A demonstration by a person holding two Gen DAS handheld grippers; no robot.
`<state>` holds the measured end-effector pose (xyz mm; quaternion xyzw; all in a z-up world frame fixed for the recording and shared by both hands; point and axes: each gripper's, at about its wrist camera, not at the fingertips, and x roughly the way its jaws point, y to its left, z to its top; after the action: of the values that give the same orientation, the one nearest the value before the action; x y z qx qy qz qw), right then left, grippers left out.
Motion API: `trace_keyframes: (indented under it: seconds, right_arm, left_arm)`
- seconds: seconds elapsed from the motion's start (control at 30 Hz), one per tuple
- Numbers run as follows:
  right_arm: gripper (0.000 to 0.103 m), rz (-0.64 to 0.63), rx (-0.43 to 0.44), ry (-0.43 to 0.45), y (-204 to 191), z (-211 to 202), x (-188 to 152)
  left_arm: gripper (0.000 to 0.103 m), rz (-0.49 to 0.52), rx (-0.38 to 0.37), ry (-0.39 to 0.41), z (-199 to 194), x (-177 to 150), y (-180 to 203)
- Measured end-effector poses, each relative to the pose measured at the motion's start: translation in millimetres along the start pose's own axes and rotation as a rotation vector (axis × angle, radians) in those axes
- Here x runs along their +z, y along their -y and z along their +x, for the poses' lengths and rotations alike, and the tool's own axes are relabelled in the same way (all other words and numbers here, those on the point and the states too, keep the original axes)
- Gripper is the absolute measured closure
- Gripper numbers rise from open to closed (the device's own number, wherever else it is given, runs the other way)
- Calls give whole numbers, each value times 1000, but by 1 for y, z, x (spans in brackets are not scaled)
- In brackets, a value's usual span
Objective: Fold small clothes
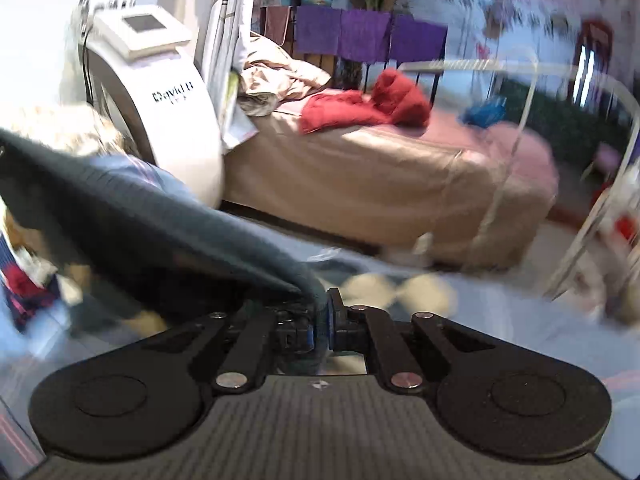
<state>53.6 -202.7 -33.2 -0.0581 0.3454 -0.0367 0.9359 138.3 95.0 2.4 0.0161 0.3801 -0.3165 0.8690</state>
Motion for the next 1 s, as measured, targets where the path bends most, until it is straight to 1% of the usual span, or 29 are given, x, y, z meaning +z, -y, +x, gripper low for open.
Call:
trace_keyframes:
  seconds: [0.03,0.1,0.13,0.17,0.2,0.27,0.3,0.33,0.37,0.4,0.43,0.47,0.5,0.53,0.57,0.6,0.63,0.67,0.7,0.73,0.77,0.8,0.87,0.9,0.97,1.0]
  right_arm:
    - [94,-43,-28,4,17,-14,8]
    - [95,-118,-63,19,44,-51,26]
    - [95,-156,-62,22,52,-75,33]
    - [94,-171,-12,20,59,-95,40]
    - [94,-188,68,-22,61,-112,44]
    - [94,-239,97,-87,54,-134,44]
    - [94,-237,108,-145,51,-138,38]
    - [94,-226,115,-192,48,-139,31]
    - [94,-226,116,-240,46,-139,21]
    - [93,-251,104,-276,40,-136,7]
    - [91,-304,95,-310,29,-131,-9]
    - [78,-364,115,-389,17,-119,-30]
    - [69,-410,180,-502,3,-104,-53]
    - [63,-450,243,-541,-9,-95,-75]
    - [49,-455,253,-522,-15,-94,-94]
    - [28,-412,248,-511,-15,-91,-110]
    - [20,-362,245,-520,-11,-86,-120]
    - [18,-320,240,-513,-4,-83,-125]
    - [18,-270,222,-480,3,-83,-125]
    - [15,-220,193,-429,8,-83,-119]
    - [9,-169,174,-375,18,-79,-112]
    - [0,-113,171,-320,27,-70,-104]
    - [0,-29,186,-240,39,-38,-82]
    - [0,-17,173,-218,41,-16,-69]
    - [0,-22,89,-155,44,33,-47]
    - [0,-33,64,-138,44,60,-39]
  left_arm:
    - [98,-6,2,-18,0,-7,-1]
    - [99,22,36,-42,-3,-21,2]
    - [99,35,26,-46,-8,-28,3]
    - [99,44,18,-45,-13,-35,3]
    - [99,49,29,-53,-16,-42,3]
    - [99,49,60,-91,-15,-58,3]
    - [99,50,55,-109,-13,-65,4]
    - [97,43,25,-142,-7,-73,6]
    - [92,33,-8,-179,0,-80,9]
    - [88,18,-35,-206,9,-88,14]
    - [84,8,-64,-223,16,-95,21]
    - [77,4,-106,-248,27,-103,29]
    - [74,4,-127,-274,36,-110,37]
    - [72,7,-134,-291,43,-115,45]
    - [66,16,-142,-299,48,-119,51]
    - [52,31,-144,-307,52,-125,57]
    - [44,43,-140,-312,55,-128,61]
    - [29,60,-131,-309,58,-131,63]
    - [24,89,-120,-293,60,-132,64]
    - [24,133,-102,-268,64,-130,65]
    - [24,167,-75,-241,70,-125,65]
    - [24,204,-46,-212,78,-117,64]
    - [25,270,-13,-162,101,-91,58]
    - [26,287,9,-145,117,-78,54]
    - [28,291,56,-111,153,-48,42]
    - [28,308,83,-85,173,-35,36]
